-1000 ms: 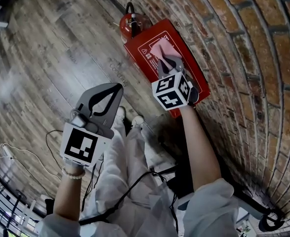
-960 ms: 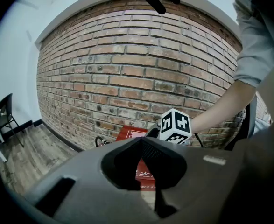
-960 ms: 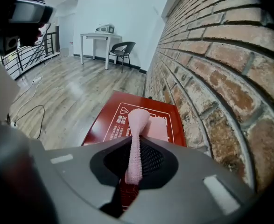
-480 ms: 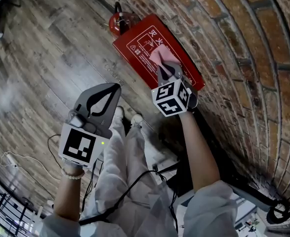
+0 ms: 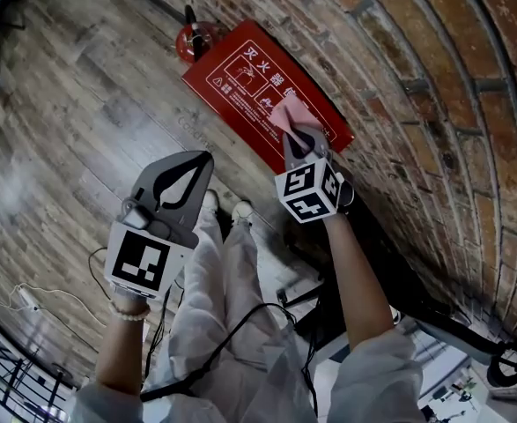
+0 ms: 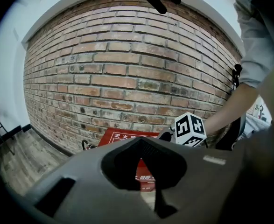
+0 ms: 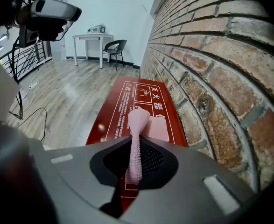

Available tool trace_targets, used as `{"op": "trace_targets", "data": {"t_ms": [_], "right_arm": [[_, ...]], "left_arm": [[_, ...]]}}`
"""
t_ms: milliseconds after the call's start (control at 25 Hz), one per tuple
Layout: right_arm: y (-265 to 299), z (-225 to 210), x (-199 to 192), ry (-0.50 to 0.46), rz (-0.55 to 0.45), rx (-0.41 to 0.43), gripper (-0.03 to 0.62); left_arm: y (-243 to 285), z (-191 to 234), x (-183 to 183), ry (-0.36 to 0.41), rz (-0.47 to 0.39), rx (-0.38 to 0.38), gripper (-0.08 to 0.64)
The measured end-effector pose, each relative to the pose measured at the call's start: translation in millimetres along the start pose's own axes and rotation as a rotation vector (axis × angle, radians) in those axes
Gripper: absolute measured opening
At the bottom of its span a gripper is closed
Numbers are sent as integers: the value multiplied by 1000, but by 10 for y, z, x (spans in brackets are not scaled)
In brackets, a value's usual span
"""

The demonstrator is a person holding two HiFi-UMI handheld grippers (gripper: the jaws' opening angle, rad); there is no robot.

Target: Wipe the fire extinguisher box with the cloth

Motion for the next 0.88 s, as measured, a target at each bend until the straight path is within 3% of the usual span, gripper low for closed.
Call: {"op": "trace_targets", "data": {"t_ms": [880], "right_arm": [[-504, 14, -792, 78, 64, -3, 28]], "left_arm": [[262, -240, 81, 27, 26, -56, 0]]}}
Point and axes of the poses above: the fingertips, and each gripper's own axes: y forward along the fingers, z to its left, x out of its top, the point moved 10 cm from there along -y, backward along the fingers, and after that the axes turned 11 degrees about -x, right-handed, at the moved point
